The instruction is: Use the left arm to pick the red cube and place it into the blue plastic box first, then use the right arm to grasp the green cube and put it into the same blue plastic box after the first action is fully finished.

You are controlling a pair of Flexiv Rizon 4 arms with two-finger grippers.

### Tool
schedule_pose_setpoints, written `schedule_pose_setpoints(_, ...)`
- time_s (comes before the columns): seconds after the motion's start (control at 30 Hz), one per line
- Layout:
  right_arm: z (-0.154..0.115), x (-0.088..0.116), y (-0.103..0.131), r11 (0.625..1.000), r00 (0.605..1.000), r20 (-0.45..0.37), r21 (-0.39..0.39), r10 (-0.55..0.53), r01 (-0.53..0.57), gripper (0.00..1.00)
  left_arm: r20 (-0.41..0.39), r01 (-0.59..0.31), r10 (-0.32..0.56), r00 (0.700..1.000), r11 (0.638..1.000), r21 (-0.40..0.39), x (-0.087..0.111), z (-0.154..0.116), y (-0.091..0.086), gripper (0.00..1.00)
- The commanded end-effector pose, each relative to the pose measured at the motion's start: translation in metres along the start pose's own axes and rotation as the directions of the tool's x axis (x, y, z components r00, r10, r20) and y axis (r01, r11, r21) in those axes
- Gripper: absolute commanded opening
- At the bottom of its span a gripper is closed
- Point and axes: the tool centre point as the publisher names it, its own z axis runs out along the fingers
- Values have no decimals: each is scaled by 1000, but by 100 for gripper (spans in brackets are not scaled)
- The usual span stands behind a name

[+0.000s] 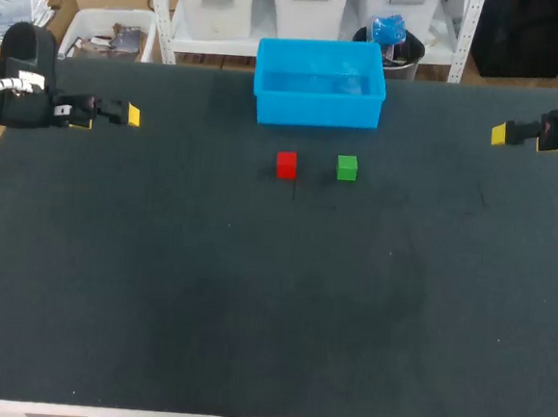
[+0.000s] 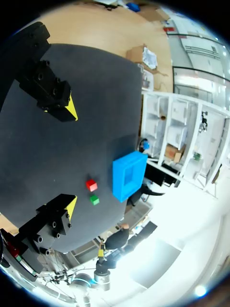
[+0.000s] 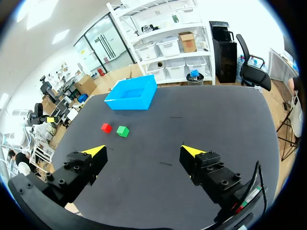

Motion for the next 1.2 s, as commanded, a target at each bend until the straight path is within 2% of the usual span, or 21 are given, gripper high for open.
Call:
schedule_pose_setpoints(0.03,1,0,0,1000,1000,-1,3,0,0,100,-4,2,-2,1000,1000,-6,-1,0,-1,100)
schedule_pose_setpoints(0.97,1,0,0,1000,1000,-1,3,0,0,100,-4,2,-2,1000,1000,-6,-1,0,-1,100)
schedule_pose_setpoints(1.07,1,0,0,1000,1000,-1,3,0,0,100,-55,-29,25,998,997,-76,-10,12,-7,100)
schedule_pose_setpoints(1.2,1,0,0,1000,1000,-1,3,0,0,100,-127,-96,78,989,985,-144,-23,35,-26,100)
